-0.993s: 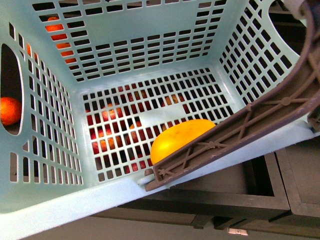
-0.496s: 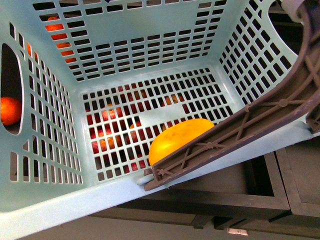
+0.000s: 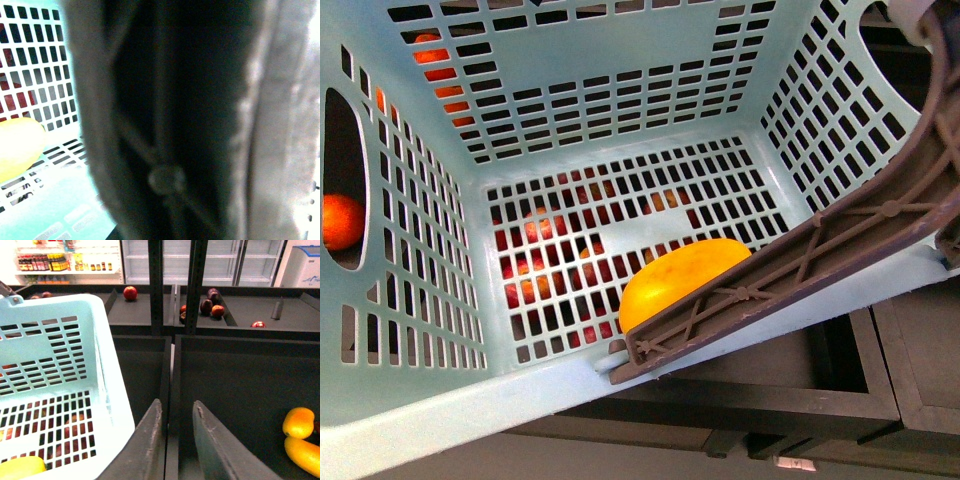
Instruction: Pick mango and avocado into basket
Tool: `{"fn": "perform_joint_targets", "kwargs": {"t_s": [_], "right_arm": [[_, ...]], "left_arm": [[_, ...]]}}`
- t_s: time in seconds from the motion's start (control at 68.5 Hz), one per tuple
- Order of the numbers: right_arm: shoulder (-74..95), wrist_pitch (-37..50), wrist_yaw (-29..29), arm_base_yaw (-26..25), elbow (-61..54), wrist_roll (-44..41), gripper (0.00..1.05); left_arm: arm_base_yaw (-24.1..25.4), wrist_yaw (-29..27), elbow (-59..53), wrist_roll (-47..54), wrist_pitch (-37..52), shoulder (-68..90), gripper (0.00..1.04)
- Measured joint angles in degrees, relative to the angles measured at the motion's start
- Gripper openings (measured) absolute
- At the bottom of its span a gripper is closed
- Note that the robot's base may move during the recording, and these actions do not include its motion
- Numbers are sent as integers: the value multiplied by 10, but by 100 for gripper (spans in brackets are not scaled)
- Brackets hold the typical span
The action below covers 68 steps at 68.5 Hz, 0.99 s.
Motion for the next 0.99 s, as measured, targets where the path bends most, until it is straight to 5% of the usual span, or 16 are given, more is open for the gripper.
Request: {"fn": "perform_joint_targets", "kwargs": {"t_s": [0.423,0.993], "right_arm": [[0,0,0,0,0,1,98],[-2,0,2,0,-1,0,96]], "left_arm": [[0,0,0,0,0,0,13],[-1,-5,0,1,0,0,13]]}}
